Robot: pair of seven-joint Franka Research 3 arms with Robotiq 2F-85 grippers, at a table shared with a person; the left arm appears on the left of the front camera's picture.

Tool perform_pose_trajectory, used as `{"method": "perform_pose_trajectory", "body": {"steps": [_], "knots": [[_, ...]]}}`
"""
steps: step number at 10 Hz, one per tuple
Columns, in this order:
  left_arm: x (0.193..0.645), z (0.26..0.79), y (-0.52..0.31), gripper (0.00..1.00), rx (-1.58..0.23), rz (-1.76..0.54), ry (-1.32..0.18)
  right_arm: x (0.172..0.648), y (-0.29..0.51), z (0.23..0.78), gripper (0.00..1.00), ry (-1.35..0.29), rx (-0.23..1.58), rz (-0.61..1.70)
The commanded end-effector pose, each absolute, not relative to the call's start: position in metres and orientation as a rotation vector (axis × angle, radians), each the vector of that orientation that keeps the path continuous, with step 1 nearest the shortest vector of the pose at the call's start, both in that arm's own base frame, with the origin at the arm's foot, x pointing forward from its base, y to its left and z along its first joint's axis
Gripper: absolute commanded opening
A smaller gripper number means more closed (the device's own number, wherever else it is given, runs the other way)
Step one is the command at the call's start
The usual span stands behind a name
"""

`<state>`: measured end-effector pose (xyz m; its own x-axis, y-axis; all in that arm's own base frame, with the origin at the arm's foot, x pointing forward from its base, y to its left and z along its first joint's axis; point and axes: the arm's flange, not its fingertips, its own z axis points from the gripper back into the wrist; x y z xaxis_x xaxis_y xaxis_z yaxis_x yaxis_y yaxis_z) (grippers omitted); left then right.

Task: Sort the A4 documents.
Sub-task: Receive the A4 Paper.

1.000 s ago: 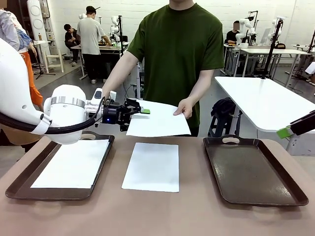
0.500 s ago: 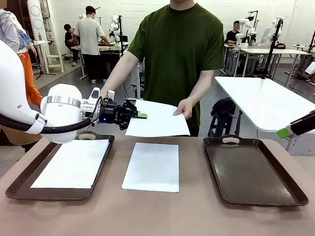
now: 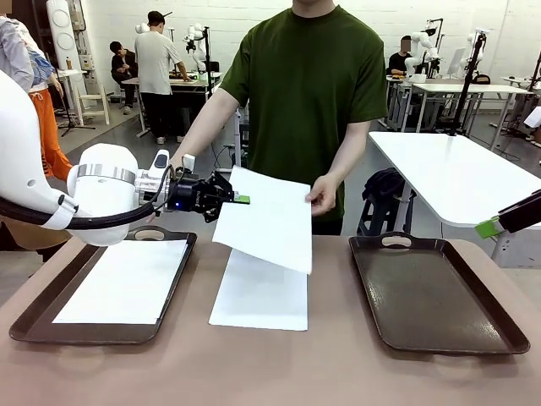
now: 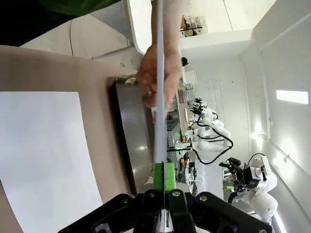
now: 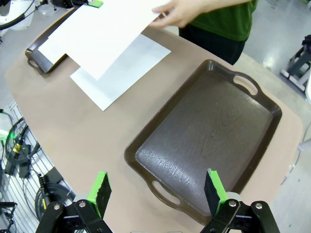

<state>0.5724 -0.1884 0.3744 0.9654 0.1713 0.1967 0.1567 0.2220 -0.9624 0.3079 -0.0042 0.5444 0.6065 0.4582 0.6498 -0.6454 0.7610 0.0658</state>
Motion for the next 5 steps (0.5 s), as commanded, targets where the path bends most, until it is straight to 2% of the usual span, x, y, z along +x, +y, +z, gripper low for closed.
{"method": "perform_pose_trajectory", "body": {"steps": [1,5], "knots": [[0.5711,0.3787,-0.1855,0.0,-1.38,0.02,-0.287,0.3091,-0.0038,0.5428,1.0,-0.657,0.33,0.654],[0.5724,0.3744,-0.1884,0.0,-1.352,0.01,-0.285,0.3091,-0.0038,0.5428,1.0,-0.657,0.33,0.654]]}}
